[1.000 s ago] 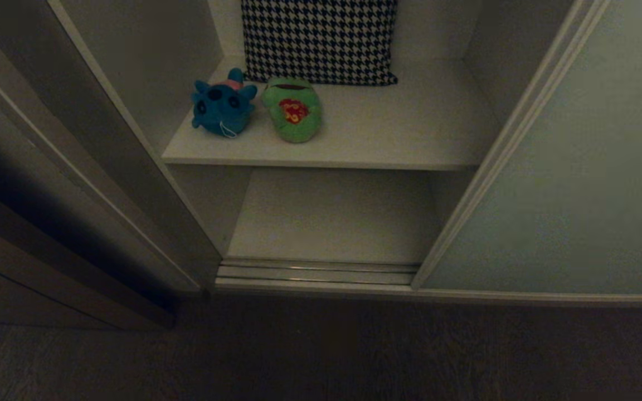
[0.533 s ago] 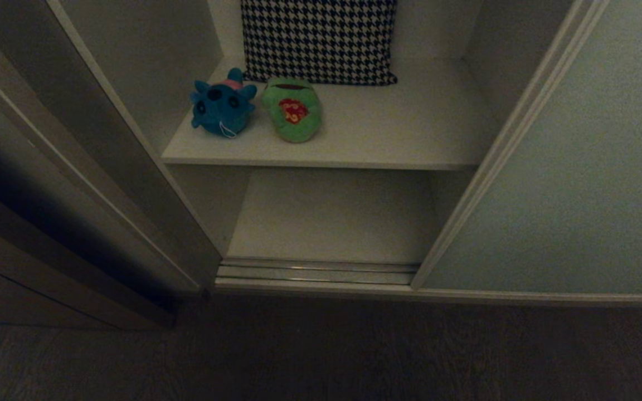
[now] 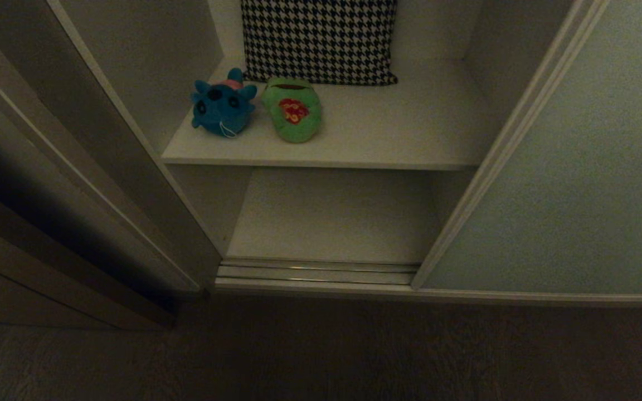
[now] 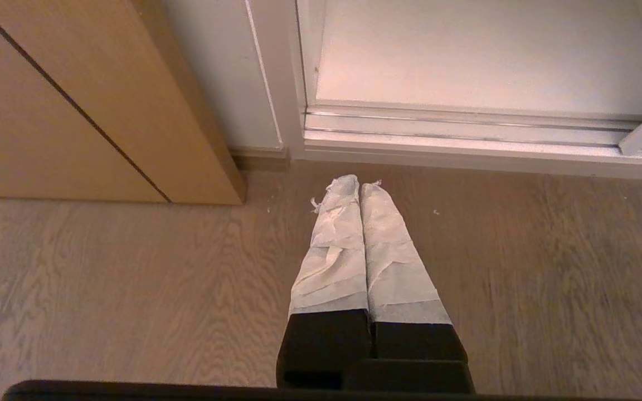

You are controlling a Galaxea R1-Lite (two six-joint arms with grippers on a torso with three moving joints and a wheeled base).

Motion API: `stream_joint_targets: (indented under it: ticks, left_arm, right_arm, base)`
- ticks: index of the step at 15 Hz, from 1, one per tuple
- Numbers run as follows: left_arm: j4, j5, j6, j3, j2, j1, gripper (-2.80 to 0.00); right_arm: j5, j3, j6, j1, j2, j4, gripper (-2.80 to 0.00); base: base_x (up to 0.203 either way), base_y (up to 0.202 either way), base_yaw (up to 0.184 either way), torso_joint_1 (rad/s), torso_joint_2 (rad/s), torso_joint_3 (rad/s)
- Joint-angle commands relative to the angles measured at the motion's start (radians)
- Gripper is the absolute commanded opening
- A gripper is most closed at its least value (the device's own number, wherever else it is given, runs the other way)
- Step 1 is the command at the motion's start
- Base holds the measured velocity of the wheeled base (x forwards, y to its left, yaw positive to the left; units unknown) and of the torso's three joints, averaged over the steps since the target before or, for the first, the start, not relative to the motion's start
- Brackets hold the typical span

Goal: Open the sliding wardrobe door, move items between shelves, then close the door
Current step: Close the door

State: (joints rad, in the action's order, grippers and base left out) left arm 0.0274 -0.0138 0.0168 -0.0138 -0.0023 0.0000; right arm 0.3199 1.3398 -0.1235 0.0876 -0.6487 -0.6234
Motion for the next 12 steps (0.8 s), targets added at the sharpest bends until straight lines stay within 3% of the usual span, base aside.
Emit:
stream_joint_targets:
  ticks: [1, 3, 5, 6, 9, 10, 12]
  left_arm:
    - [0.000, 0.000, 0.000, 0.000, 0.002, 0.000, -2.80]
    - [0.000, 0.000, 0.000, 0.000, 0.002, 0.000, -2.80]
    - [0.000, 0.000, 0.000, 0.000, 0.002, 0.000, -2.80]
    - [0.000, 0.000, 0.000, 0.000, 0.002, 0.000, -2.80]
    - [0.000, -0.001, 0.000, 0.000, 0.002, 0.001, -2.80]
    - [0.000, 0.000, 0.000, 0.000, 0.002, 0.001, -2.80]
    - [0.000, 0.000, 0.000, 0.000, 0.002, 0.001, -2.80]
  right_arm:
    - [0.007, 0.118, -0.055, 0.021, -0.151, 0.007, -2.80]
    - [0.007, 0.178, -0.077, 0.060, -0.215, 0.016, -2.80]
    - [0.015, 0.208, -0.082, 0.034, -0.286, 0.016, -2.80]
    - [0.057, 0.213, -0.081, -0.006, -0.323, 0.020, -2.80]
    - [0.342, 0.230, -0.069, -0.169, -0.407, 0.027, -2.80]
    - [0.403, 0.238, -0.070, -0.207, -0.433, 0.030, -2.80]
    - [0.431, 0.241, -0.068, -0.237, -0.474, 0.050, -2.80]
  base:
    - [0.000, 0.000, 0.000, 0.000, 0.00, 0.000]
    - [0.000, 0.000, 0.000, 0.000, 0.00, 0.000]
    - [0.000, 0.000, 0.000, 0.000, 0.00, 0.000]
    - [0.000, 0.000, 0.000, 0.000, 0.00, 0.000]
    - [0.000, 0.000, 0.000, 0.000, 0.00, 0.000]
    - [0.000, 0.000, 0.000, 0.000, 0.00, 0.000]
    - [0.000, 0.000, 0.000, 0.000, 0.00, 0.000]
